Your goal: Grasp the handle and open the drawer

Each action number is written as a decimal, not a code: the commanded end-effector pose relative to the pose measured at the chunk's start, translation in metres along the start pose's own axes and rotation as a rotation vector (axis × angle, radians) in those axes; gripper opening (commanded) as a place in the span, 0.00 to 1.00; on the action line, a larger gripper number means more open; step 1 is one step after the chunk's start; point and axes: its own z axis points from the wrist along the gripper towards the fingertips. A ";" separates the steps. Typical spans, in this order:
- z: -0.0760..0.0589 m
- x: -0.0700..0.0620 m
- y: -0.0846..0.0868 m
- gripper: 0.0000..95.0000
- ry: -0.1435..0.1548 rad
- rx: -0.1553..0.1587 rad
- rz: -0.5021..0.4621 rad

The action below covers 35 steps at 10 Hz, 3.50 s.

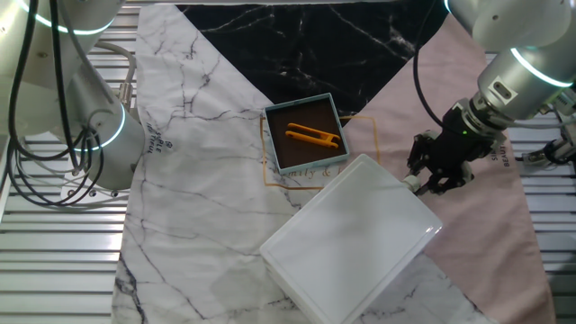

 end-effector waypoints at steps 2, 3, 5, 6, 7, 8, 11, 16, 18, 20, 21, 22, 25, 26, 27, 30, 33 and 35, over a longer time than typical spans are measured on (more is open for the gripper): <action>0.000 0.000 0.000 0.00 0.002 0.000 0.000; 0.000 -0.002 0.001 0.00 0.003 0.001 0.002; 0.000 -0.003 0.001 0.00 0.004 0.002 0.000; 0.000 -0.003 0.001 0.00 0.005 0.002 -0.001; 0.000 -0.004 0.001 0.00 0.008 0.006 -0.002; 0.000 -0.005 0.002 0.00 0.012 0.009 0.000; -0.001 -0.008 0.002 0.00 0.016 0.012 -0.001; -0.005 -0.011 0.001 0.00 0.012 0.007 0.006; -0.008 -0.014 0.000 0.00 0.009 0.005 0.009; -0.009 -0.016 0.000 0.00 0.008 0.004 0.012; -0.009 -0.018 0.001 0.00 0.009 0.004 0.013; -0.009 -0.019 0.001 0.00 0.010 0.005 0.013; -0.011 -0.024 0.003 0.00 0.011 0.004 0.016; -0.013 -0.026 0.002 0.00 0.013 0.004 0.016; -0.013 -0.026 0.002 0.00 0.013 0.003 0.016; -0.016 -0.034 0.006 0.00 0.016 0.003 0.023; -0.017 -0.038 0.008 0.00 0.018 0.006 0.024; -0.019 -0.040 0.008 0.00 0.020 0.007 0.024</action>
